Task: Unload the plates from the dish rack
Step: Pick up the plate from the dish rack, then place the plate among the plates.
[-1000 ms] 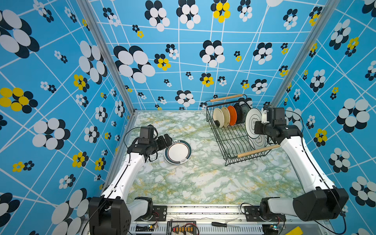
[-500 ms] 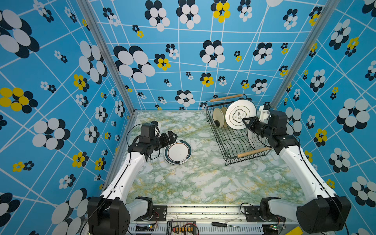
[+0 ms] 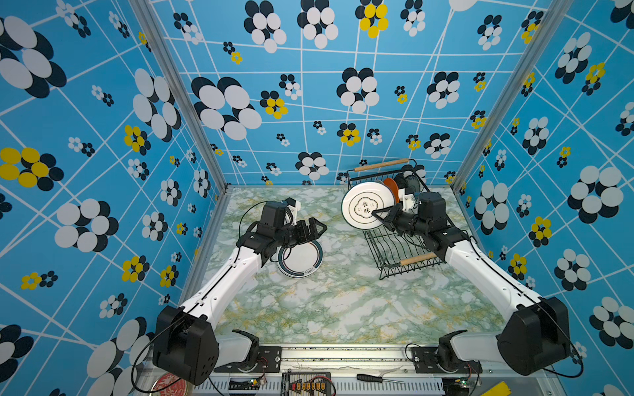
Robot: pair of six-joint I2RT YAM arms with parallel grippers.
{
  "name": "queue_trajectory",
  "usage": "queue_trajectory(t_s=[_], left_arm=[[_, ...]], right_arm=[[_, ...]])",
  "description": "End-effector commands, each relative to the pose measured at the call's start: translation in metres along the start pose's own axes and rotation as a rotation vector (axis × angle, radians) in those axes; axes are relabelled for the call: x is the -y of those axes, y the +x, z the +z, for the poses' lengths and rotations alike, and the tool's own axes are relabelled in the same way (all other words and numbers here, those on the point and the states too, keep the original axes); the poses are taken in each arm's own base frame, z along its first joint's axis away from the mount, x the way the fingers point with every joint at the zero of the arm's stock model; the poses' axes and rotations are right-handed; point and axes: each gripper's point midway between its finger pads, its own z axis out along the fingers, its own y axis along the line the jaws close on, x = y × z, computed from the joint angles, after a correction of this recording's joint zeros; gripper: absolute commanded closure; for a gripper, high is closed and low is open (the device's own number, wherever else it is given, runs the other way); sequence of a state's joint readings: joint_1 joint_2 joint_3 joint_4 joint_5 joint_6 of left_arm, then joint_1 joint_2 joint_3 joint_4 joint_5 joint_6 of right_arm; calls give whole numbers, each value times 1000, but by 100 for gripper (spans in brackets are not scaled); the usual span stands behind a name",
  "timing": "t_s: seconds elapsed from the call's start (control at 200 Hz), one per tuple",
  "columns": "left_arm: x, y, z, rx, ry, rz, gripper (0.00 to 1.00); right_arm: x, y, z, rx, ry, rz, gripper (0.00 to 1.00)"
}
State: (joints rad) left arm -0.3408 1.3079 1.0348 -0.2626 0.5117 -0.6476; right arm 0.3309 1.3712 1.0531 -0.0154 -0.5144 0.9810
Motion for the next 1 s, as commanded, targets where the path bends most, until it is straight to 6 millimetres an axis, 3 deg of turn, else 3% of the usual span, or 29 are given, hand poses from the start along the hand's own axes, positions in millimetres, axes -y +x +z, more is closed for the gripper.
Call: queue_trajectory(t_s=[0.0,0.31,0.54,0.735,0.995], left_arm=[[20,-9,2,6,73,20,1],[20,-7,16,-33,110,1,0],[26,-9,18,-36,152,-2,3],[26,-7,20,-48,169,-11,13],[30,-7,19,-51,198,-14,42]], right_arm=[[-21,5,8,-17,-104,7,91],[-34,47,31,-153,-128,-38,89],[-44,65,47,-211,-169,-55,89],[-51,71,56,-239,-208,-38,88],[-58,75,61,-258,-238,-35,85]])
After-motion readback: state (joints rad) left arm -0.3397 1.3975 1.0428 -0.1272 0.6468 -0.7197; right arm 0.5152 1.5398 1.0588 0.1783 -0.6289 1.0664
